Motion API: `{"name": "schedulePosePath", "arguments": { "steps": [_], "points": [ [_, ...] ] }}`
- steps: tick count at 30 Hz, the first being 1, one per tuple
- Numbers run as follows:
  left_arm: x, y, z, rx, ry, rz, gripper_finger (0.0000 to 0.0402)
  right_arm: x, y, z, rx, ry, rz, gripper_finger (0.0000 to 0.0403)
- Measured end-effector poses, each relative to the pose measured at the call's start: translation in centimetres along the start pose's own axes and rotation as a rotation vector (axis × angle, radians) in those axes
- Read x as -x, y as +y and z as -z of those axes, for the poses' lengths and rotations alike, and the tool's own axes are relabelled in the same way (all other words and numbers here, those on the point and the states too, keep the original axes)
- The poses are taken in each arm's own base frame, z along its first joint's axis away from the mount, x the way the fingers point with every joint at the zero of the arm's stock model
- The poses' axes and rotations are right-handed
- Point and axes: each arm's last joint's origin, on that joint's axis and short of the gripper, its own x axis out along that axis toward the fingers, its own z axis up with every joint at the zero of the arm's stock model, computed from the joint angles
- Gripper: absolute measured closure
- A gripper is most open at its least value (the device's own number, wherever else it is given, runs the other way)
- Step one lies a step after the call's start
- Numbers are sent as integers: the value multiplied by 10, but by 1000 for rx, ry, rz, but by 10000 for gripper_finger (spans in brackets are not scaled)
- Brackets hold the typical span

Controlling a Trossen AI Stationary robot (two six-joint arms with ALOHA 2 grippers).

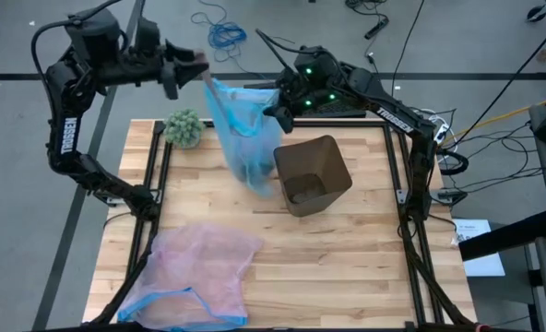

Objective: Place trash/remove bag and relplace
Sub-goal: Close the blue trash bag

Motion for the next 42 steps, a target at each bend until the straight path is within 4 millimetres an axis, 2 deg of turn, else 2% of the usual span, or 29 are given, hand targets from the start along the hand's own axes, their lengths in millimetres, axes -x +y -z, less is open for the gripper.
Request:
{"name": "schedulePosePath", "arguments": {
  "steps": [8,12,16,21,26,31,38,40,42],
  "points": [
    [1,1,-5,-108,-51,-56,171,1,-4,-3,-30,-25,18,403],
    [1,4,-3,-202,-41,-166,171,1,-4,-3,-30,-25,17,403],
    [1,12,12,-265,135,-332,171,1,-3,-3,-30,-24,14,403],
    [-5,20,35,-207,394,-391,171,1,-3,-3,-47,-23,13,403],
    [-5,19,44,-91,469,-407,171,1,-3,-3,-46,-25,13,403],
    [4,10,44,-18,441,-332,171,1,-3,-4,-41,-35,10,403],
    [29,-15,36,-5,312,-50,171,1,-5,-5,-39,-48,9,403],
    [27,-19,34,-51,285,-16,171,2,-5,-7,-35,-65,5,403],
    [15,-19,36,-121,316,-22,171,2,-6,-9,-29,-81,3,403]
  ]
}}
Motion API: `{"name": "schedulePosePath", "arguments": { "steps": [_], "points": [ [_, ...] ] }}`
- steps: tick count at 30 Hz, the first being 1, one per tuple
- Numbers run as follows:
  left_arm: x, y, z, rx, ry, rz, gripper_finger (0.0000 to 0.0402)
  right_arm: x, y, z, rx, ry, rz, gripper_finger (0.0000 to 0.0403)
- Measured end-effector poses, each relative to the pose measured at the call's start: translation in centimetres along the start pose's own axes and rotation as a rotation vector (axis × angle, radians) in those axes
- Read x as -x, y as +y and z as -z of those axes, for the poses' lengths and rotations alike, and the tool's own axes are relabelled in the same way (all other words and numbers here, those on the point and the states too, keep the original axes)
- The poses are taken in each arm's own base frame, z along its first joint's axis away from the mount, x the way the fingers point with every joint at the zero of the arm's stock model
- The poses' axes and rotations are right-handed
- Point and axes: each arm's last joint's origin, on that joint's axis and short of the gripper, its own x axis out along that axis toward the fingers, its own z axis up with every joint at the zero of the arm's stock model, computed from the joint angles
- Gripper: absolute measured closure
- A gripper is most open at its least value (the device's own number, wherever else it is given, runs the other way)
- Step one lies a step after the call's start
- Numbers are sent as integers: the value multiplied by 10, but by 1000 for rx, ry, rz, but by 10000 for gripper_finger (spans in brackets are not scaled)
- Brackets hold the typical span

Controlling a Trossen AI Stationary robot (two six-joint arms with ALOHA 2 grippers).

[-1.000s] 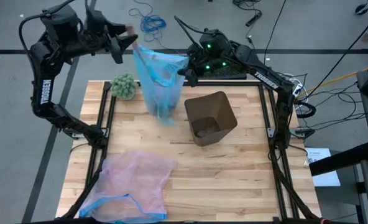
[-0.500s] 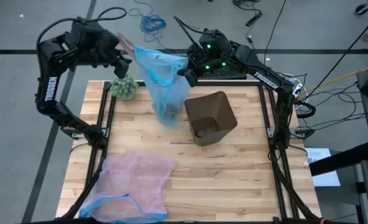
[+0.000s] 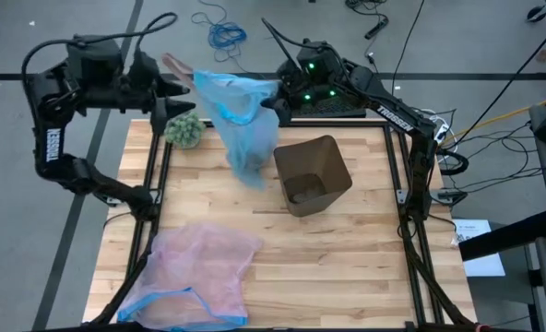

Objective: Place trash/remove bag and relplace
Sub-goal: Close the blue trash bag

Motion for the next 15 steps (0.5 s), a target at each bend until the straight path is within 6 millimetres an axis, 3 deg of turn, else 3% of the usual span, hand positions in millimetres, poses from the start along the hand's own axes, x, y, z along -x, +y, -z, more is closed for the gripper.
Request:
{"name": "schedulePosePath", "arguments": {
  "steps": [4,10,15],
  "points": [
    [-40,2,-4,-99,101,-2,171,1,-1,-4,13,-38,-5,403],
    [-111,3,-5,-96,262,56,171,1,1,-10,25,-97,-22,403],
    [-136,3,-1,-98,346,63,171,1,1,-10,22,-93,-26,403]
  ]
}}
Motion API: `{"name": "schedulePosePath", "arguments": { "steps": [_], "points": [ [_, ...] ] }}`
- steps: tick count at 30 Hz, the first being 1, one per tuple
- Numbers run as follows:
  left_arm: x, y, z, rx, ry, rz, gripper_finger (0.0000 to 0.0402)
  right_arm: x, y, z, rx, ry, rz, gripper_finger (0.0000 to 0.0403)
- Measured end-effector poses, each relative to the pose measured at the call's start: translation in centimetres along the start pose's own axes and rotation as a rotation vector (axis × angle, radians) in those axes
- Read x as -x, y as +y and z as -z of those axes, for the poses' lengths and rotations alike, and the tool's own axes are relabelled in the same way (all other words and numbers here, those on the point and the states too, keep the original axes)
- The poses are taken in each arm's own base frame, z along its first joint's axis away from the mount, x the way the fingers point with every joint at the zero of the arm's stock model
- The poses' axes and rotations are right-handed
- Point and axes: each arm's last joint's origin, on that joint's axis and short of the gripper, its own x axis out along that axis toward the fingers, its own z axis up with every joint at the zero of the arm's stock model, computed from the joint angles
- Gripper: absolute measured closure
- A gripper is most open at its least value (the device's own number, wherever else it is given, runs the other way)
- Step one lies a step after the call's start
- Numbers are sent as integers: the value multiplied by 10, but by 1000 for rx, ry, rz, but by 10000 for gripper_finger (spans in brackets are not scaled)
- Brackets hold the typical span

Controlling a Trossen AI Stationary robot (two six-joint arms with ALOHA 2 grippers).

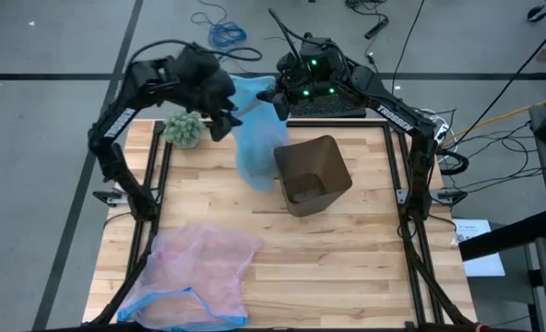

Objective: Place trash/remove bag and relplace
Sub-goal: Close the blue trash bag

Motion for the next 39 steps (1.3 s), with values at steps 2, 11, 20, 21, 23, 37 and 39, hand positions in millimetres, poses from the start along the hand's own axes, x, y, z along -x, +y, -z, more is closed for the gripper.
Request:
{"name": "schedulePosePath", "arguments": {
  "steps": [2,11,20,21,23,37,39],
  "points": [
    [-10,2,-2,7,22,1,171,0,0,0,0,2,-15,403],
    [-16,9,-11,-2,-33,-154,171,0,6,1,-5,6,-33,403],
    [-20,9,-15,-6,-55,-143,185,-1,11,1,-8,6,-72,403],
    [-21,9,-15,-7,-53,-143,196,-1,13,1,-9,1,-76,403],
    [-21,9,-16,-18,-56,-141,227,-1,14,-1,-4,-10,-85,403],
    [-18,6,-17,-60,-87,-93,400,4,18,-5,24,-39,-141,399],
    [-12,7,-16,-58,-98,-97,400,10,21,-7,75,-50,-143,387]
  ]
}}
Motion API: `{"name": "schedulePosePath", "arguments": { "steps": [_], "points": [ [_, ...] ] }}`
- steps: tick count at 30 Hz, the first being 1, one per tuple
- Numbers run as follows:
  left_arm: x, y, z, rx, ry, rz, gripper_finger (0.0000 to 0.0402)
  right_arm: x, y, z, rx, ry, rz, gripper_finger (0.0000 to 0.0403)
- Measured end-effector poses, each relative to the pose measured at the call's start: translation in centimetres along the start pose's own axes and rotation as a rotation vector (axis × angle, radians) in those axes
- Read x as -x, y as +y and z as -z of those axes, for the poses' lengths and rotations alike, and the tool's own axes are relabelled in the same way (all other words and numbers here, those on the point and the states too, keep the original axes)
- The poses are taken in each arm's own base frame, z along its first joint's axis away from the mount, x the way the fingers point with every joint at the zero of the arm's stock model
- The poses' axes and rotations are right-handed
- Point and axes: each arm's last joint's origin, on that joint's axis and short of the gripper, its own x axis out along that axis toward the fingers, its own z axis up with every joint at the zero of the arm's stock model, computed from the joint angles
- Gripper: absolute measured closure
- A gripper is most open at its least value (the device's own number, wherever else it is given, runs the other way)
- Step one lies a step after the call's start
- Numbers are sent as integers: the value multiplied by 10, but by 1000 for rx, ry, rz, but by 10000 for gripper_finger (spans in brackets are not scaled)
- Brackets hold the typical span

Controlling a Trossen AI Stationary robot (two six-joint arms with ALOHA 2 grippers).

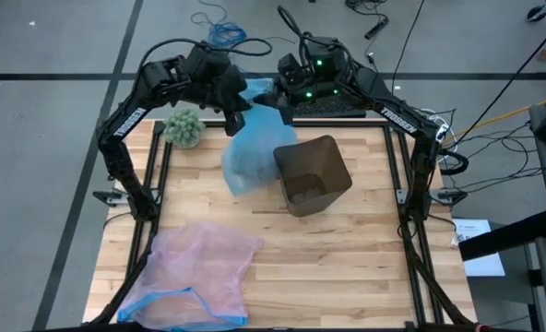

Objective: Place trash/remove bag and relplace
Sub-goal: Close the blue trash bag

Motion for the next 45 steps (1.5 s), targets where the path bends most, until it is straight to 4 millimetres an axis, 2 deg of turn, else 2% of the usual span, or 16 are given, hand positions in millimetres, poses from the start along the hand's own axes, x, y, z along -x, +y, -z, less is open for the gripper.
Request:
{"name": "schedulePosePath", "arguments": {
  "steps": [10,15,18,21,26,29,35,45],
  "points": [
    [39,15,7,73,-84,-99,401,23,10,-1,173,46,14,253],
    [52,18,10,105,-118,-81,401,34,15,0,344,71,11,217],
    [53,18,10,122,-122,-75,401,41,23,-5,495,41,49,216],
    [53,18,10,127,-122,-68,401,44,32,-8,701,27,169,226],
    [53,17,10,144,-126,-52,401,30,45,-7,1042,55,321,254],
    [51,18,8,151,-139,-52,401,22,56,-8,1174,25,350,269],
    [50,18,7,151,-147,-40,401,3,62,-8,1290,-7,417,294],
    [50,18,6,148,-155,-21,401,-22,50,-2,1361,62,527,307]
  ]
}}
